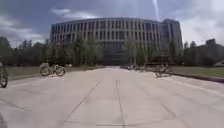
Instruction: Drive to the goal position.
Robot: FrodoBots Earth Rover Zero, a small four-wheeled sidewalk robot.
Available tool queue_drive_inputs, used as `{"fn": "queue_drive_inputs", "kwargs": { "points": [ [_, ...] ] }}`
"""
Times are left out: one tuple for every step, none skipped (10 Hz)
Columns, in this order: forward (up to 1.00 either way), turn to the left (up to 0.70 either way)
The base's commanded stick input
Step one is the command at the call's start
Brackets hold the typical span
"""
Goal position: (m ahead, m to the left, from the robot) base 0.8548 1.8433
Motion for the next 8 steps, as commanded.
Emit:
{"fn": "queue_drive_inputs", "kwargs": {
  "points": [
    [0.7, 0.03],
    [0.7, 0.07],
    [0.7, 0.08],
    [0.7, 0.08],
    [0.7, 0.07],
    [0.7, 0.0],
    [0.7, 0.0],
    [0.7, 0.0]
  ]
}}
